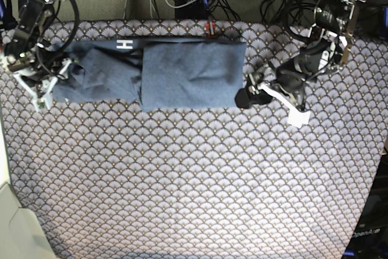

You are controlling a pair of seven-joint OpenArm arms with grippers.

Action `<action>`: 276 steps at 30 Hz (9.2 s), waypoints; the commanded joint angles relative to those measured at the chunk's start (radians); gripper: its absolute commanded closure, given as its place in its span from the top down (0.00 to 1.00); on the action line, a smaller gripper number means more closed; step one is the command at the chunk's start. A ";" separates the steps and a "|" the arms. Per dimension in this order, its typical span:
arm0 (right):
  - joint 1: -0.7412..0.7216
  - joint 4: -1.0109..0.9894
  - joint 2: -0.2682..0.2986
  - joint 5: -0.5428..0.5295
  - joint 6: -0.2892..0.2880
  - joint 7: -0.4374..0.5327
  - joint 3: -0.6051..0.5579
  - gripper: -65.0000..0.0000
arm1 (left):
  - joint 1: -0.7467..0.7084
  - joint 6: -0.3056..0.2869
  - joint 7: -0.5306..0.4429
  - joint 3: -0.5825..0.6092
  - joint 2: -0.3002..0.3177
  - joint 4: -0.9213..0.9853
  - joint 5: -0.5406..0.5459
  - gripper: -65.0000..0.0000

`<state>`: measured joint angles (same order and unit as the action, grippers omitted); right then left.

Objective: Fold the T-shirt properly

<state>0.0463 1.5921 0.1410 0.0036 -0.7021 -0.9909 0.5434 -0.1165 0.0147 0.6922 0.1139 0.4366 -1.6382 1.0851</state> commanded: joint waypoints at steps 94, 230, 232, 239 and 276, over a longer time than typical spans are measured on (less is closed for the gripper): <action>-0.021 0.162 0.056 -0.388 0.004 -0.331 0.136 0.56 | 0.016 -0.011 -0.015 -0.003 0.014 -0.020 0.020 0.66; 0.096 0.362 -0.149 -0.382 0.004 -0.214 -0.280 0.00 | -0.145 -0.017 -0.015 -0.405 0.041 -0.060 0.013 0.66; 0.094 0.362 -0.175 -0.388 0.004 -0.214 -0.328 0.00 | -0.150 -0.019 -0.015 -0.426 0.041 -0.060 0.013 0.66; 0.076 0.362 -0.260 -0.386 0.004 -0.208 -0.460 0.00 | -0.165 -0.019 0.111 -0.534 0.035 -0.063 0.013 0.66; -0.105 -0.003 -0.298 -0.386 0.004 -0.095 -0.764 0.02 | -0.190 -0.019 0.157 -0.570 0.031 -0.064 0.020 0.66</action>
<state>-0.0467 1.5749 -0.1463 -0.3550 -0.6918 -1.1114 -0.2131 -0.3092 0.0032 0.8635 -0.4500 0.4511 -1.6848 1.0885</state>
